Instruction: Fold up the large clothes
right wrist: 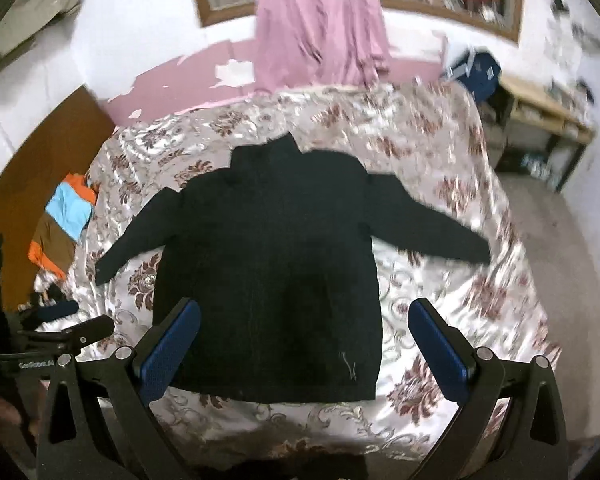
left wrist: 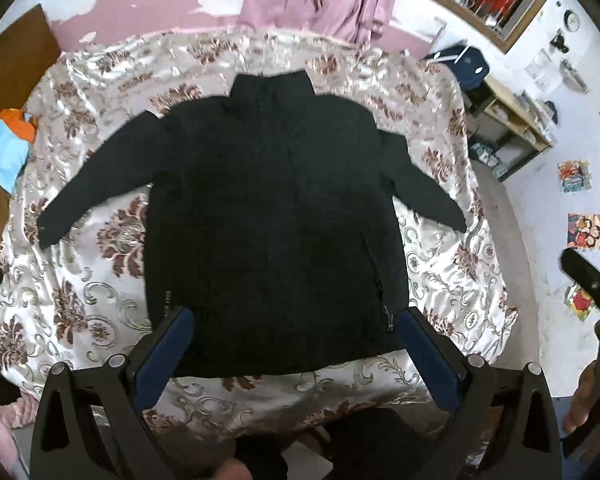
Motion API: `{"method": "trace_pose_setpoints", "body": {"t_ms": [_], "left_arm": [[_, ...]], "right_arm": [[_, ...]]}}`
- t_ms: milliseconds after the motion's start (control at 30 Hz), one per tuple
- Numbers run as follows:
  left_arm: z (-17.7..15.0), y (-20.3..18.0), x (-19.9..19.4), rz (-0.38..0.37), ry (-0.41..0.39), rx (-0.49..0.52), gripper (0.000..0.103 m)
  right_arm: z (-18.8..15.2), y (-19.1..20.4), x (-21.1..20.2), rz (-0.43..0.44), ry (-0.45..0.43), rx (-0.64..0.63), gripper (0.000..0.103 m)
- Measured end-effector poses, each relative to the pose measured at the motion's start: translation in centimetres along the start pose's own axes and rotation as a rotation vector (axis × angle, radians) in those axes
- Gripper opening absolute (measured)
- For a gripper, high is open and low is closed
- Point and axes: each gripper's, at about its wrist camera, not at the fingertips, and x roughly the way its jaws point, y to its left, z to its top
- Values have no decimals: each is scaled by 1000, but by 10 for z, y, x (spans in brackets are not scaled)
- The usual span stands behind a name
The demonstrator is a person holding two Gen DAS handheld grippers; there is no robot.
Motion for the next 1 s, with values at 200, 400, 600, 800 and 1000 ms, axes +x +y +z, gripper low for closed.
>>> {"method": "trace_pose_setpoints", "body": {"t_ms": [200, 400, 600, 800, 1000], "left_arm": [[32, -32, 80, 78, 174, -33, 103], [84, -84, 151, 147, 207, -44, 103], [134, -129, 215, 160, 146, -13, 103], [172, -154, 282, 200, 136, 30, 103], [197, -163, 347, 213, 127, 43, 103]], "right_arm": [[5, -95, 40, -28, -2, 93, 102], [16, -202, 119, -54, 64, 163, 102], [24, -338, 250, -33, 175, 283, 102], [33, -455, 389, -12, 262, 429, 102], [41, -519, 481, 126, 295, 546, 102]]}}
